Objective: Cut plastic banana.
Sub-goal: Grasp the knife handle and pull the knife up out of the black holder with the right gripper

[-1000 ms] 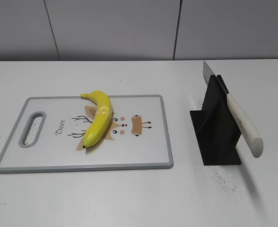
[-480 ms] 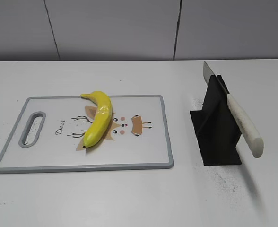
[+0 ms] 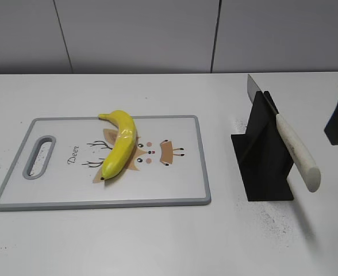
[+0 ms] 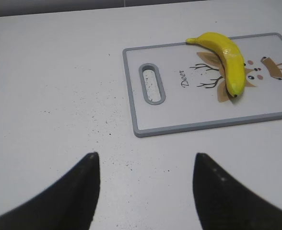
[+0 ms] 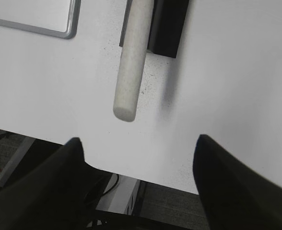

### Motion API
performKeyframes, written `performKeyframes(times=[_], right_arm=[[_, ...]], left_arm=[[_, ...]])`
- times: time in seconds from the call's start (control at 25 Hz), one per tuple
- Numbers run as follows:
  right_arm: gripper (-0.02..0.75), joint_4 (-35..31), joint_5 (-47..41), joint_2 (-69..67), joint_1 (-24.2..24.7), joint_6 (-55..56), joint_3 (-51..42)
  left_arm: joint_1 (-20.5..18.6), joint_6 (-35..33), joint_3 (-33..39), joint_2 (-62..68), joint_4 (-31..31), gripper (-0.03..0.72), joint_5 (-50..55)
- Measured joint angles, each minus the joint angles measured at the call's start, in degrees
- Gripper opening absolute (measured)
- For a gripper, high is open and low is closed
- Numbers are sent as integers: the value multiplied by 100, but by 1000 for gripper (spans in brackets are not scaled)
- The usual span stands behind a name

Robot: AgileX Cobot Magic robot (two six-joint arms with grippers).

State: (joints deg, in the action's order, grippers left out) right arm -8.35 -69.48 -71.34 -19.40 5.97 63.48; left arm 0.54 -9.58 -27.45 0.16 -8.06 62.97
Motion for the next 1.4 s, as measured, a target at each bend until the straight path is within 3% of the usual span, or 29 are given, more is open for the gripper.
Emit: performKeyframes(times=[0.92,1.04,1.12,1.2,1.4], right_arm=[[503,-145,120,-2730,0,40,356],[432,-280,166,-2764,0,46,356],[326,-387,194,-2764,0,46,356],[171,-408,208,-2764,-5,119,356],[171,-400,203,-2764,1,291,356]], left_arm=[[0,0,0,0,0,587,0],[0,0,0,0,0,587,0],[0,0,0,0,0,587,0],[0,0,0,0,0,587,0],[0,0,0,0,0,587,0]])
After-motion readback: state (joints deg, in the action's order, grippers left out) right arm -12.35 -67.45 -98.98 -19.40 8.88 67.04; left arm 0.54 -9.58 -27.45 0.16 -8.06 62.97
